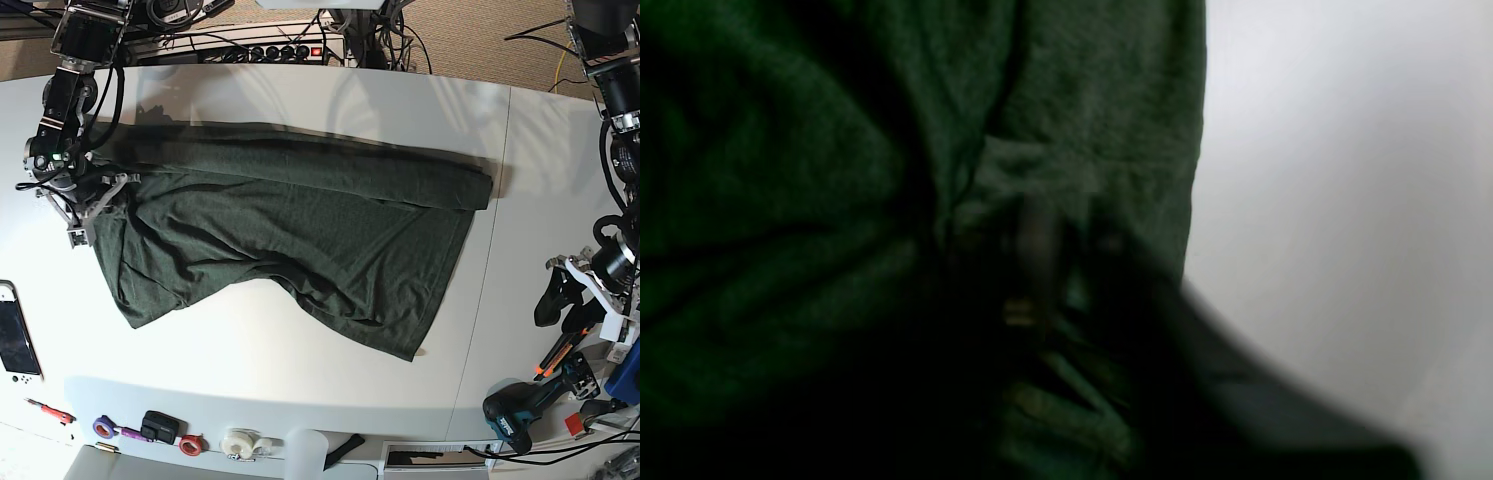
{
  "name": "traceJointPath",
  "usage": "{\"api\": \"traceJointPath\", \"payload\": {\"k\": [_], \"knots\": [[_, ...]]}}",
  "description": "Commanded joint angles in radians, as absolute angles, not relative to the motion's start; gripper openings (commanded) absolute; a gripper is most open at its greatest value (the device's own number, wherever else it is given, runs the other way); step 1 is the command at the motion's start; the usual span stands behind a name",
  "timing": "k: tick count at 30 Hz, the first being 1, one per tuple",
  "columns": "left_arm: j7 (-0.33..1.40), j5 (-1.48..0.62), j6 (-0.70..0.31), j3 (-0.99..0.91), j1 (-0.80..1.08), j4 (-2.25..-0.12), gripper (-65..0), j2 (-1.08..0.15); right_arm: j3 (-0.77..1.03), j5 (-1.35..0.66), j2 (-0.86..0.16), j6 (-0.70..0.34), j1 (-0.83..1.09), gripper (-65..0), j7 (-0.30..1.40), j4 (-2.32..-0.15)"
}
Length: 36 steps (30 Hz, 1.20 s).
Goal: Layout the t-shirt on the table in an organized manner, then fold the t-shirt properly
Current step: 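Grasp the shirt's side hem with the right gripper, then reach the left gripper into the shirt's middle and grasp the fabric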
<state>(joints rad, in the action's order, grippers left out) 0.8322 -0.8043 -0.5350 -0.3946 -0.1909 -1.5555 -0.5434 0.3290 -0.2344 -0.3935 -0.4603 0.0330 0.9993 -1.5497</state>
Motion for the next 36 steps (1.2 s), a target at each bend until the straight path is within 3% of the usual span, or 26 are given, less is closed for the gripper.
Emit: {"api": "traceJointPath", "payload": {"k": [1, 5, 11, 16, 19, 20, 27, 36], "knots": [[0.803, -0.823, -0.539, -0.402, -0.21, -1.57, -33.5, -0.562, 0.336, -0.235, -0.413, -0.456, 0.016, -65.0, 0.984, -1.563], [0.803, -0.822, -0.538, -0.402, -0.21, -1.57, -33.5, -0.562, 0.336, -0.183, -0.413, -0.442, 0.014, -65.0, 0.957, -1.563], [0.803, -0.823, -0.539, -0.402, -0.21, -1.57, -33.5, -0.562, 0.336, -0.091, -0.413, -0.328, -0.015, -65.0, 0.924, -1.563], [0.803, -0.823, -0.538, -0.402, -0.21, -1.57, -33.5, -0.562, 0.336, -0.172, -0.413, -0.326, -0.03, -64.6, 0.978, -1.563], [0.803, -0.823, -0.539, -0.402, -0.21, -1.57, -33.5, -0.562, 0.336, -0.284, -0.413, -0.392, -0.027, -36.7, 1.035, -1.563], [0.803, -0.823, -0.539, -0.402, -0.21, -1.57, -33.5, -0.562, 0.336, -0.314, -0.411, -0.399, -0.026, -32.4, 1.044, -1.563], [0.803, -0.822, -0.538, -0.402, -0.21, -1.57, -33.5, -0.562, 0.336, -0.339, -0.371, -0.403, 0.009, -32.0, 1.055, -1.563], [0.803, -0.823, -0.539, -0.402, -0.21, -1.57, -33.5, -0.562, 0.336, -0.204, -0.344, -0.369, 0.033, -32.1, 1.027, -1.563]]}}
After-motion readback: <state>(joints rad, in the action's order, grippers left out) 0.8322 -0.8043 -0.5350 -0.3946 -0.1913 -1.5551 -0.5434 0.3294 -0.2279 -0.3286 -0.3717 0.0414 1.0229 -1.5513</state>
